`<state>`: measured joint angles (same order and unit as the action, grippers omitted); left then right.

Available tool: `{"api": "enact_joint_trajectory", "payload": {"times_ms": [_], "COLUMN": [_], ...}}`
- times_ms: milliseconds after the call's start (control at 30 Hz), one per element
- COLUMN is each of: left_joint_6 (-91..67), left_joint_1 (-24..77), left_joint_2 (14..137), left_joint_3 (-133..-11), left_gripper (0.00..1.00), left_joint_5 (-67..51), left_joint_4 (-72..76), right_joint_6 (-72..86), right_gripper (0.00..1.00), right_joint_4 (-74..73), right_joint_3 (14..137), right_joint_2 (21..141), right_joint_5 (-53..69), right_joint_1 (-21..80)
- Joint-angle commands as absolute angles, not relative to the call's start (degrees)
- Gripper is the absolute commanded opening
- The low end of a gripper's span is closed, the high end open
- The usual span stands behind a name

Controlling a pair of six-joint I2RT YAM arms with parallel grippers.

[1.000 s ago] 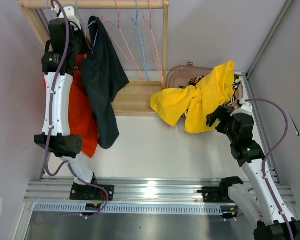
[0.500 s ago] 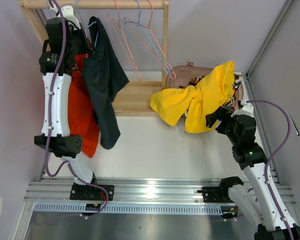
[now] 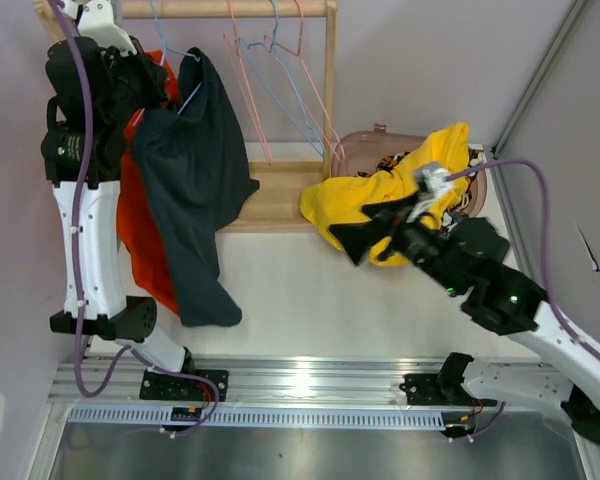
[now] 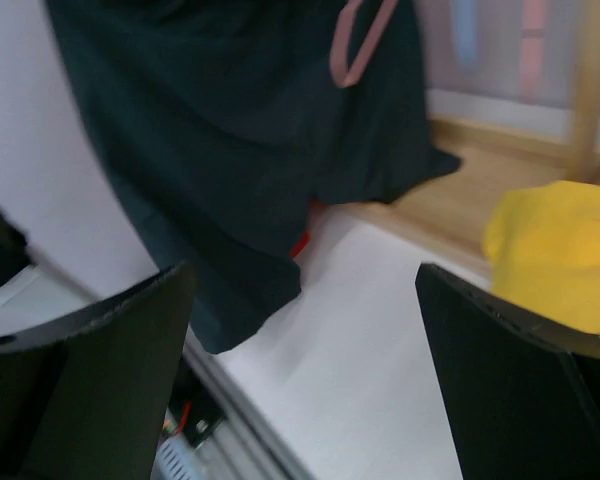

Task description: Remove the shorts from the hanger

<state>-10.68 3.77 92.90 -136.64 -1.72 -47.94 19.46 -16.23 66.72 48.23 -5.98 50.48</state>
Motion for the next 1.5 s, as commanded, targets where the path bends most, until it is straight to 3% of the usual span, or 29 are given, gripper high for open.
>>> {"api": "enact_joint_trajectory", "payload": {"times_ms": [0, 67, 233, 600, 967, 1033, 1067, 1167, 1233, 1467], "left_joint_6": [-12.2, -12.5, -12.0, -12.8, -14.3, -14.5, -14.5, -14.2, -14.2, -12.6], "left_joint_1": [4.8, 5.0, 5.1, 5.1, 5.1, 5.1, 5.1, 5.1, 5.0, 4.7], "left_joint_2": [88.9, 88.5, 87.6, 85.3, 81.2, 80.1, 79.8, 78.8, 78.8, 81.3], "left_joint_3": [-136.1, -135.6, -132.7, -127.7, -124.9, -124.7, -124.5, -124.0, -124.4, -130.6], "left_gripper": [0.00, 0.00, 0.00, 0.00, 0.00, 0.00, 0.00, 0.00, 0.00, 0.00], "left_joint_5": [-3.3, -3.7, -4.2, -4.9, -8.1, -8.5, -8.9, -8.9, -8.3, -6.0], "left_joint_4": [-45.2, -45.1, -44.6, -42.8, -42.4, -42.4, -42.2, -42.1, -42.0, -44.0], "right_joint_6": [10.7, 8.6, 10.6, 12.6, 12.2, 12.7, 12.8, 13.8, 13.7, 23.1], "right_gripper": [0.99, 1.00, 0.99, 1.00, 0.97, 0.86, 0.54, 0.00, 0.00, 0.00], "right_joint_4": [-11.8, -12.5, -11.0, -16.5, -13.4, -12.6, -12.6, -12.7, -11.8, -6.7], "right_joint_3": [74.4, 83.6, 98.3, 127.8, 132.6, 131.6, 130.3, 126.6, 122.5, 90.8], "right_joint_2": [61.4, 68.6, 88.3, 110.6, 119.3, 120.4, 120.7, 120.1, 117.2, 104.3], "right_joint_5": [-21.7, -25.2, -22.8, -23.3, -27.0, -27.0, -26.9, -27.4, -28.6, -36.4], "right_joint_1": [65.4, 71.8, 75.1, 78.7, 76.6, 75.9, 75.2, 75.8, 77.0, 85.5]}}
